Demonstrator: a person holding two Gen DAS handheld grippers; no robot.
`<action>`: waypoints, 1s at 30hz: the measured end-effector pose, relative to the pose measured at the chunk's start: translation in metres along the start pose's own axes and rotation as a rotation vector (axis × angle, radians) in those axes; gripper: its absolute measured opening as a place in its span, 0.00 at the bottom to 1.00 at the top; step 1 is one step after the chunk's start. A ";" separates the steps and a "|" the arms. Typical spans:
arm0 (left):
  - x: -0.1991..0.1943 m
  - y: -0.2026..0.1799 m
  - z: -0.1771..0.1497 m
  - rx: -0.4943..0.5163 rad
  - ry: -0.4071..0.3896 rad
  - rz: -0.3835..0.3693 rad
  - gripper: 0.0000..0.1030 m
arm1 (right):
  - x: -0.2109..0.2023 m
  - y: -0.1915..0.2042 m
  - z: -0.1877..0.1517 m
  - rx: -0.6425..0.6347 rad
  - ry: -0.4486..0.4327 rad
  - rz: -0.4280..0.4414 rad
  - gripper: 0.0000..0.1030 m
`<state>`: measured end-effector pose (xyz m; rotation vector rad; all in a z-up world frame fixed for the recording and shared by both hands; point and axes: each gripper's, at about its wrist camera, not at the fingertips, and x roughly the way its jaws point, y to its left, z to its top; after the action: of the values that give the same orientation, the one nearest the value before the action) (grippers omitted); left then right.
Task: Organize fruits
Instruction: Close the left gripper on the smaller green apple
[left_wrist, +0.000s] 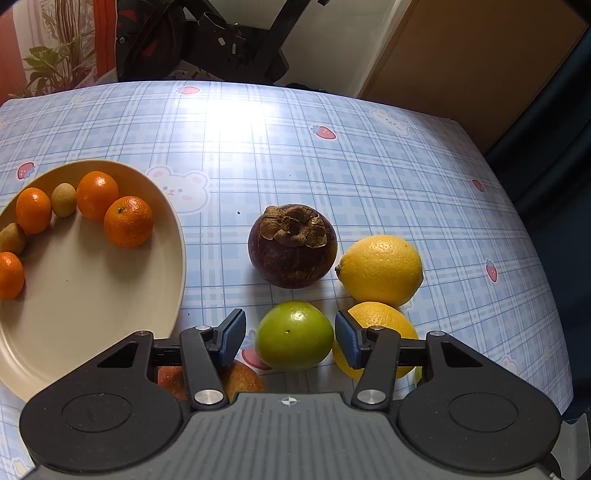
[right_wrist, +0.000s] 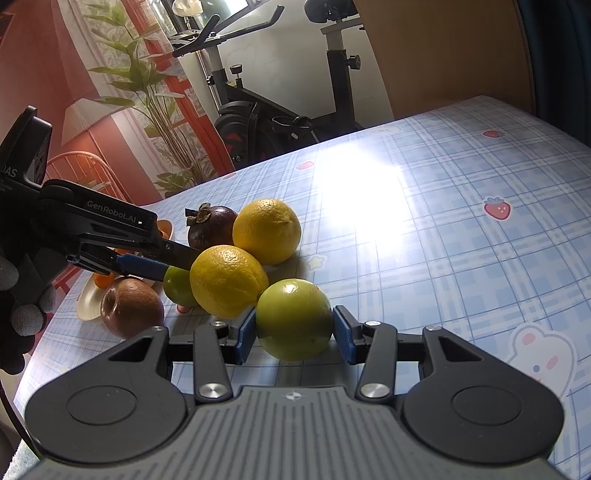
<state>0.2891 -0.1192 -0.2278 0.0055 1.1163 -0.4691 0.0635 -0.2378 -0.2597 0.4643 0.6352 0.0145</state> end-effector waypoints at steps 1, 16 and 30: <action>-0.001 0.001 0.001 -0.005 0.004 -0.010 0.52 | 0.000 0.000 0.000 -0.001 0.000 0.000 0.46; -0.003 -0.006 0.001 0.094 0.010 0.001 0.45 | -0.001 -0.004 0.000 0.005 -0.001 0.006 0.46; 0.004 -0.016 0.000 0.161 -0.013 0.016 0.45 | -0.005 -0.006 -0.002 0.006 -0.008 0.011 0.46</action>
<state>0.2850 -0.1353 -0.2278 0.1515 1.0630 -0.5431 0.0576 -0.2427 -0.2610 0.4733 0.6246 0.0214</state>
